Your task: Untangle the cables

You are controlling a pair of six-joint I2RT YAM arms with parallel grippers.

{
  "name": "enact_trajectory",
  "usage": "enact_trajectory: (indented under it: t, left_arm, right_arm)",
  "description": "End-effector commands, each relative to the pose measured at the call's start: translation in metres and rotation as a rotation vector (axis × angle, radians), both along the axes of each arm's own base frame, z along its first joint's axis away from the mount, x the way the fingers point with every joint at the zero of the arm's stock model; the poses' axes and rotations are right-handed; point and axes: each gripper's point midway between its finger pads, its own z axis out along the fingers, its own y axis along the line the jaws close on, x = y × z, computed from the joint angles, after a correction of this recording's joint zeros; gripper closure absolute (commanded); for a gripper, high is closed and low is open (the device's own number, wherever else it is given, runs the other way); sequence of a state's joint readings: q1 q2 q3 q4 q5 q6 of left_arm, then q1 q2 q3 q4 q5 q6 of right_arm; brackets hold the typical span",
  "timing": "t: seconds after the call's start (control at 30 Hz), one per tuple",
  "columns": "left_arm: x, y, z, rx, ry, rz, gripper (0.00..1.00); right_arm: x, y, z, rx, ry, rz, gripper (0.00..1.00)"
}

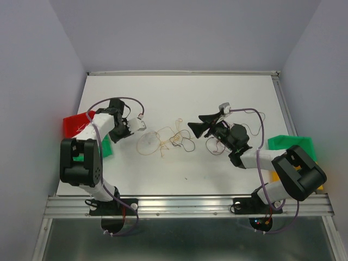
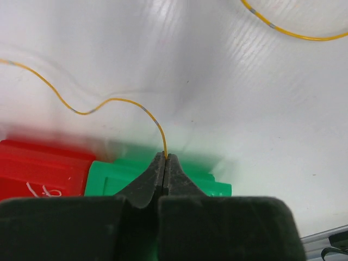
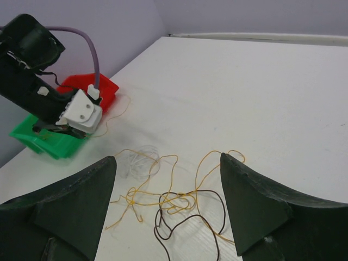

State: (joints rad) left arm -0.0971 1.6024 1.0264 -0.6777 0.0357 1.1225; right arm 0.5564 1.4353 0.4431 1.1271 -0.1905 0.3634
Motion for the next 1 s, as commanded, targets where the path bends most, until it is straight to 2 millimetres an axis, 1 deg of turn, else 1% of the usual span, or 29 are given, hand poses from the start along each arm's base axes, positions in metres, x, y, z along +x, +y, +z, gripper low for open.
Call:
enact_trajectory:
  t: [0.0, 0.03, 0.07, 0.1, 0.13, 0.17, 0.2, 0.27, 0.33, 0.37, 0.4, 0.43, 0.47, 0.5, 0.53, 0.6, 0.63, 0.67, 0.73, 0.8, 0.83, 0.87, 0.93, 0.97]
  left_arm:
    - [0.005, -0.020, 0.047, -0.119, -0.139, -0.017, 1.00]
    - [0.003, -0.022, 0.051, -0.134, -0.156, -0.019, 1.00]
    - [-0.001, -0.025, 0.060, -0.158, -0.195, -0.034, 1.00]
    - [0.001, -0.025, 0.069, -0.169, -0.233, -0.035, 1.00]
    - [-0.004, -0.025, 0.070, -0.175, -0.243, -0.036, 1.00]
    - [-0.007, -0.026, 0.081, -0.194, -0.290, -0.043, 1.00]
    - [-0.014, -0.024, 0.078, -0.201, -0.294, -0.040, 1.00]
    - [-0.020, -0.022, 0.082, -0.211, -0.322, -0.047, 1.00]
    - [-0.027, -0.013, 0.086, -0.210, -0.366, -0.033, 1.00]
    - [-0.029, -0.013, 0.086, -0.212, -0.372, -0.040, 1.00]
    - [-0.033, -0.007, 0.089, -0.221, -0.386, -0.025, 1.00]
    - [-0.037, 0.004, 0.088, -0.211, -0.393, -0.015, 1.00]
    - [-0.039, 0.007, 0.086, -0.215, -0.388, -0.013, 1.00]
    - [-0.042, 0.008, 0.085, -0.231, -0.386, -0.020, 1.00]
    - [-0.043, 0.021, 0.084, -0.219, -0.392, 0.002, 1.00]
    - [-0.046, 0.029, 0.077, -0.231, -0.382, 0.016, 1.00]
    - [-0.047, 0.033, 0.074, -0.235, -0.373, 0.020, 1.00]
    - [-0.048, 0.044, 0.071, -0.226, -0.372, 0.033, 1.00]
    - [-0.051, 0.049, 0.063, -0.255, -0.337, 0.034, 1.00]
    - [-0.057, 0.061, 0.055, -0.291, -0.306, 0.047, 1.00]
    - [-0.057, 0.066, 0.056, -0.300, -0.305, 0.055, 1.00]
    - [-0.059, 0.071, 0.051, -0.320, -0.282, 0.063, 1.00]
    - [-0.063, 0.083, 0.049, -0.338, -0.271, 0.076, 1.00]
    - [-0.065, 0.086, 0.041, -0.358, -0.240, 0.086, 1.00]
  right_arm:
    - [0.000, 0.002, 0.008, 0.018, -0.021, 0.016, 0.18]
    - [0.000, 0.002, 0.007, 0.016, -0.021, 0.016, 0.18]
    - [-0.001, 0.002, 0.008, 0.019, -0.023, 0.021, 0.18]
    - [-0.001, 0.003, 0.008, 0.018, -0.022, 0.022, 0.18]
    - [0.000, 0.003, 0.008, 0.019, -0.022, 0.023, 0.18]
    - [-0.001, 0.004, 0.008, 0.019, -0.022, 0.027, 0.18]
    - [-0.001, 0.004, 0.008, 0.021, -0.020, 0.031, 0.18]
    - [-0.001, 0.006, 0.008, 0.020, -0.019, 0.040, 0.18]
    - [-0.003, 0.010, 0.008, 0.019, -0.020, 0.068, 0.18]
    - [-0.004, 0.012, 0.009, 0.019, -0.021, 0.078, 0.18]
    - [-0.004, 0.015, 0.006, 0.016, -0.013, 0.093, 0.18]
    - [-0.006, 0.020, 0.010, 0.018, -0.021, 0.123, 0.19]
    - [-0.007, 0.023, 0.010, 0.018, -0.020, 0.140, 0.19]
    - [-0.008, 0.027, 0.005, 0.013, -0.009, 0.168, 0.19]
    - [-0.007, 0.030, 0.009, 0.017, -0.016, 0.182, 0.19]
    - [-0.007, 0.036, 0.005, 0.016, -0.001, 0.213, 0.19]
    - [-0.007, 0.038, 0.005, 0.019, 0.000, 0.220, 0.19]
    - [-0.006, 0.039, 0.007, 0.021, -0.003, 0.226, 0.19]
    - [-0.006, 0.042, 0.005, 0.023, 0.005, 0.238, 0.20]
    - [-0.004, 0.044, 0.006, 0.026, 0.003, 0.241, 0.20]
    - [-0.005, 0.044, 0.004, 0.026, 0.009, 0.244, 0.20]
    - [-0.003, 0.045, 0.006, 0.028, 0.005, 0.243, 0.20]
    - [-0.003, 0.046, 0.007, 0.032, 0.007, 0.247, 0.20]
    - [-0.003, 0.047, 0.006, 0.031, 0.009, 0.248, 0.20]
